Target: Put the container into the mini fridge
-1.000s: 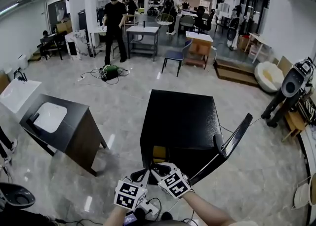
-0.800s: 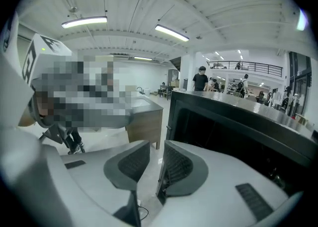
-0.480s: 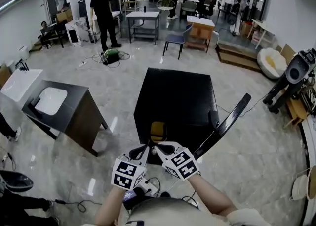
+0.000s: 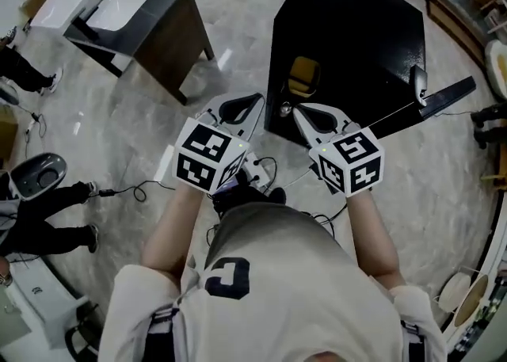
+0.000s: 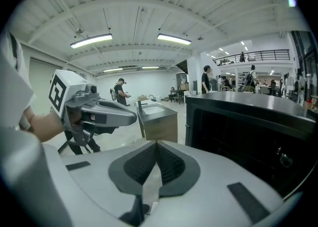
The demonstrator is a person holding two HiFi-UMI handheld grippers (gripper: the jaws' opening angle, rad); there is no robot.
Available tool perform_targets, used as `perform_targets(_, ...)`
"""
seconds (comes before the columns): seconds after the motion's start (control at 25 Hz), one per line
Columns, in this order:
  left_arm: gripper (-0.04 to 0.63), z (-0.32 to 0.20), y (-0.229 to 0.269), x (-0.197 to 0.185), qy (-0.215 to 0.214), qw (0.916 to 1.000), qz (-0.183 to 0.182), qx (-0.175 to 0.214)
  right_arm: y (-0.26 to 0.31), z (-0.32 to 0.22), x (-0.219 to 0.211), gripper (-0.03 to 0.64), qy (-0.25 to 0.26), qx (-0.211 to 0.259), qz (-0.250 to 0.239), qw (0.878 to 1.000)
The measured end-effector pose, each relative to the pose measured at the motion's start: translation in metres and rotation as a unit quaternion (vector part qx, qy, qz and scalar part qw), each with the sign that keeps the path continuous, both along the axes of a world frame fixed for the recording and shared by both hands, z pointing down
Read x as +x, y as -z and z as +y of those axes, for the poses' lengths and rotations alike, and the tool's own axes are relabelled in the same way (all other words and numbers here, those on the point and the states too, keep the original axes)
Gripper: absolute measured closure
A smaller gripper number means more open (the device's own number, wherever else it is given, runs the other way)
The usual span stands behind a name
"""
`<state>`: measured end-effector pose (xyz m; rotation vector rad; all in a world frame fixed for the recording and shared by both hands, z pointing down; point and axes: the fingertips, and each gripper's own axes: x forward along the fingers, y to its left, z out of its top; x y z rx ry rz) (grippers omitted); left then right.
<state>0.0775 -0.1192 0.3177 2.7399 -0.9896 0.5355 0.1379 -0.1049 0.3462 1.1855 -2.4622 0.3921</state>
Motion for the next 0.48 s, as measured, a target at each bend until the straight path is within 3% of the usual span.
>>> perform_targets(0.2,0.541,0.009,-0.015,-0.029,0.014,0.9997,-0.008,-0.019,-0.010,0.010,-0.029,0.588,0.010,-0.021,-0.007,1.000)
perform_targets(0.48,0.541,-0.004,-0.017,-0.062,-0.033,0.9991,0.006,-0.024,-0.008,-0.008,-0.075,0.588,-0.023,-0.023,-0.009,0.999)
